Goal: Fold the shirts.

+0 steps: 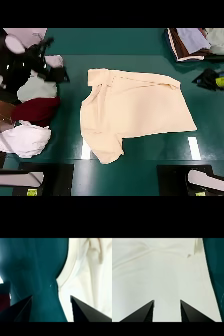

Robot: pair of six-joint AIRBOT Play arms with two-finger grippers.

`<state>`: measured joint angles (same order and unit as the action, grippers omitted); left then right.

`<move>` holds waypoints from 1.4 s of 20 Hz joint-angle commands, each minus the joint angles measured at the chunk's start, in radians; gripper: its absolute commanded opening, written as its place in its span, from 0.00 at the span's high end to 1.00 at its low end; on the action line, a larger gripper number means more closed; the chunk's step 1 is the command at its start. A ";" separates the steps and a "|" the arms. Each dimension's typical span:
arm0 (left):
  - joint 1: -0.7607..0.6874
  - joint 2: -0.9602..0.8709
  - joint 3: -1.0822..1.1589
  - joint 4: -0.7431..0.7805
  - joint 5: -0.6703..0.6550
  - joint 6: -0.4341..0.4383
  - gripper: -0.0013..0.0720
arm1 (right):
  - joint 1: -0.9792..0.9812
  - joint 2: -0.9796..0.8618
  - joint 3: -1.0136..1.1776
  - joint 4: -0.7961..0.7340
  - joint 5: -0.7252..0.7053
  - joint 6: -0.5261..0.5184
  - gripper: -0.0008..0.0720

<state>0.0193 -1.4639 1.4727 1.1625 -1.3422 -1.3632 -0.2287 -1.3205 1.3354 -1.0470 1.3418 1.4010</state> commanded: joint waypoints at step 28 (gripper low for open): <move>-0.097 0.438 -0.758 -0.259 0.355 0.130 0.95 | -0.216 0.233 -0.267 -0.167 0.160 -0.042 0.48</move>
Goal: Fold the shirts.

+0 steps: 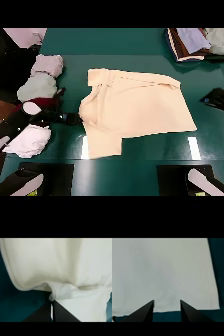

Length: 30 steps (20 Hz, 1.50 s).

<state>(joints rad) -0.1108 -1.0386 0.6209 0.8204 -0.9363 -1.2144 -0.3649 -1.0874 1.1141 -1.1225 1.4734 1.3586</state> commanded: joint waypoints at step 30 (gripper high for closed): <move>0.170 0.013 0.988 0.135 -0.231 -0.020 0.95 | 0.082 0.177 0.241 0.187 -0.254 -0.005 0.97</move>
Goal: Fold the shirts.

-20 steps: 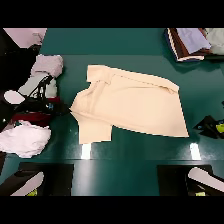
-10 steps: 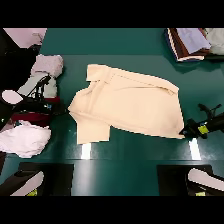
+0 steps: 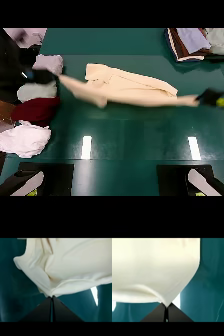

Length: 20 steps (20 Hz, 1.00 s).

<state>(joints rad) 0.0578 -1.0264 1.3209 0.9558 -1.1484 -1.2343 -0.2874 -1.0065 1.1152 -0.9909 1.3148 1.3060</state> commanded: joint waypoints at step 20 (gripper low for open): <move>0.001 0.186 0.586 -0.111 0.045 -0.053 0.95 | 0.003 0.093 0.821 -0.179 0.152 0.191 0.97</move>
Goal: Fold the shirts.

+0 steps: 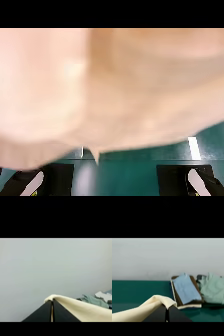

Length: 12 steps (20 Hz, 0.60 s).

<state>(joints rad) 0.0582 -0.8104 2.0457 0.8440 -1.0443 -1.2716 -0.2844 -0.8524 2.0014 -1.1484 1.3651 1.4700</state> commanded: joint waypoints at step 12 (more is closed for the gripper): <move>-0.002 -0.743 -0.455 -0.036 -0.105 0.106 0.95 | 0.171 -0.711 -0.410 -0.025 0.011 0.025 0.97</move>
<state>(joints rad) 0.0563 -1.3926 1.6138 0.8398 -1.2114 -1.2396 -0.1570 -1.4200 1.6318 -1.1748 1.4937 1.4948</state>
